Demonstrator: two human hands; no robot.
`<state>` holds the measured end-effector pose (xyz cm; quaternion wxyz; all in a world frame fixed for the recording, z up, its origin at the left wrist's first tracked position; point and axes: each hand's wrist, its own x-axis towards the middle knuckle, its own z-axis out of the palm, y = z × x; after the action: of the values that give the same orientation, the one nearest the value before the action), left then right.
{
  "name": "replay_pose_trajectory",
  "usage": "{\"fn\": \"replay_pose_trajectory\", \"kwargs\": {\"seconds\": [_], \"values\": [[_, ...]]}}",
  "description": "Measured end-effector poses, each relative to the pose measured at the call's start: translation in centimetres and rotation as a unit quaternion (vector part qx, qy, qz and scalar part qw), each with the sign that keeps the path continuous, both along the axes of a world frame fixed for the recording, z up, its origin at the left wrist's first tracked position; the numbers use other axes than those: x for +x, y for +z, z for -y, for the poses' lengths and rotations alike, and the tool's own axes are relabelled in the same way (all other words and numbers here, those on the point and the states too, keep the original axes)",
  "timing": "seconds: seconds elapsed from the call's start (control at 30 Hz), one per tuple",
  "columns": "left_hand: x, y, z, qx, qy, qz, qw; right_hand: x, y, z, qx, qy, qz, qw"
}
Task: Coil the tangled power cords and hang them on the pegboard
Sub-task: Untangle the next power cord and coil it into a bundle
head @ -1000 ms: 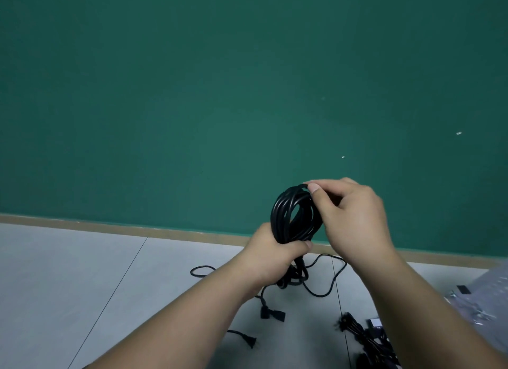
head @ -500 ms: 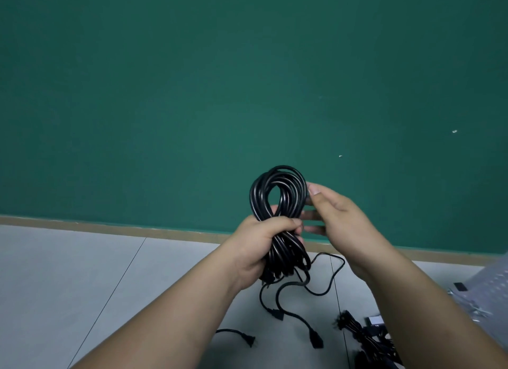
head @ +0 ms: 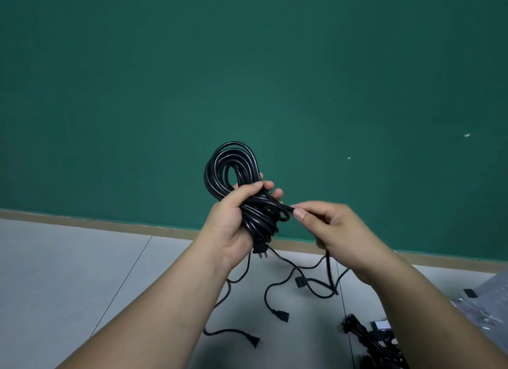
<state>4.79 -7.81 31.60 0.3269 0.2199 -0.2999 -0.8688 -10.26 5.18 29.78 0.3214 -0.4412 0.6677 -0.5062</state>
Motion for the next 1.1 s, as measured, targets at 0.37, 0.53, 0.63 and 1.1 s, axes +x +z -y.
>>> {"fn": "replay_pose_trajectory", "kwargs": {"seconds": [0.37,0.53,0.63,1.1], "values": [[-0.5,-0.8,0.2,0.007,0.047,0.037,0.998,-0.4,-0.7,0.2,0.038,-0.051,-0.238,0.969],[-0.3,-0.5,0.2,-0.023,0.063,0.070,0.995,-0.7,-0.5,-0.2,0.034,-0.052,-0.280,0.958],[-0.2,-0.1,0.0,-0.047,0.063,0.080,0.994,-0.8,-0.7,-0.3,0.015,-0.065,-0.283,0.957],[-0.1,-0.8,0.5,-0.011,0.033,0.025,0.999,-0.6,-1.3,-0.3,0.079,-0.003,-0.272,0.959]]}}
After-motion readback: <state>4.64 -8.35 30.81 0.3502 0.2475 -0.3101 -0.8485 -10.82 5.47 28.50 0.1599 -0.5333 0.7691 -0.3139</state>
